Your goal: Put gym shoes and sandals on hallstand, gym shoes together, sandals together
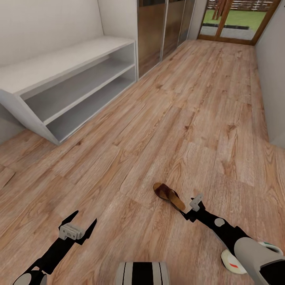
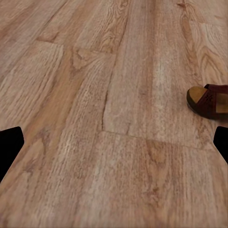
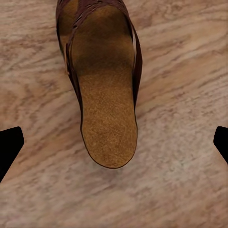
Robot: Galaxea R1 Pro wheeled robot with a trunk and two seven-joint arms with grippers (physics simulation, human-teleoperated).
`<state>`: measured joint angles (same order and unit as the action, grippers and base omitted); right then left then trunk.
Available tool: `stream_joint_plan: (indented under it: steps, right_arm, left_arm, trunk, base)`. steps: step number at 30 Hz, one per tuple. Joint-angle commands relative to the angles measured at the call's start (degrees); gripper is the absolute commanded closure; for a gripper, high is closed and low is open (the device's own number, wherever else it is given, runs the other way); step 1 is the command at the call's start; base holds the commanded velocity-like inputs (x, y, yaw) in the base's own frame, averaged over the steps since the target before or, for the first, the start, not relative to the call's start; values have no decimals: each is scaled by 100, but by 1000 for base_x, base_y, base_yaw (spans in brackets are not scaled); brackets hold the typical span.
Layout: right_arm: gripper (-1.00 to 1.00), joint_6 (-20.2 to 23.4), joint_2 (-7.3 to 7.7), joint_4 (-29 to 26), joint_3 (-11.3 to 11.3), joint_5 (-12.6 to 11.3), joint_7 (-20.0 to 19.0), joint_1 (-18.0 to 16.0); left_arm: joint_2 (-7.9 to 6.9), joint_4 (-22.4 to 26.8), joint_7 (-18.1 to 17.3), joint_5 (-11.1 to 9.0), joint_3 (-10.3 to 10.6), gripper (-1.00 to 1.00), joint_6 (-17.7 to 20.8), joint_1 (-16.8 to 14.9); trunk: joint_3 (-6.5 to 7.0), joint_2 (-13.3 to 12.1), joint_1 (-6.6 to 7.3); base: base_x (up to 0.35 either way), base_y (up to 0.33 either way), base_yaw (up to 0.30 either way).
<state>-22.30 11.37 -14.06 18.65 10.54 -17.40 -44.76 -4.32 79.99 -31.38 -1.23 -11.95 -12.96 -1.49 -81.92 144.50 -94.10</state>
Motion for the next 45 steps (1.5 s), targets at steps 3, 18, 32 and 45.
stream_joint_plan:
  steps: [3, 18, 32, 45]
  right_arm:
    - [-100, -26, -6, 0, 27, 0, 0, 1]
    - [-100, -52, -19, 0, 56, -6, -1, 0]
    - [-100, -47, -6, 0, 39, -12, 6, -14]
    - [-100, -52, 25, -8, 8, -64, 8, -26]
  left_arm:
    - [0, 0, 0, 0, 0, -100, 0, 0]
    - [22, -1, 0, 0, 0, -100, -2, 0]
    - [27, -1, 0, 0, 0, -100, -4, 0]
    - [27, -1, 0, 0, 0, -100, -4, 0]
  trunk:
    - [-24, 0, 0]
    - [-155, 0, 0]
    - [-233, 0, 0]
    - [-242, 0, 0]
  base:
    - [0, 0, 0]
    - [0, 0, 0]
    - [0, 0, 0]
    - [0, 0, 0]
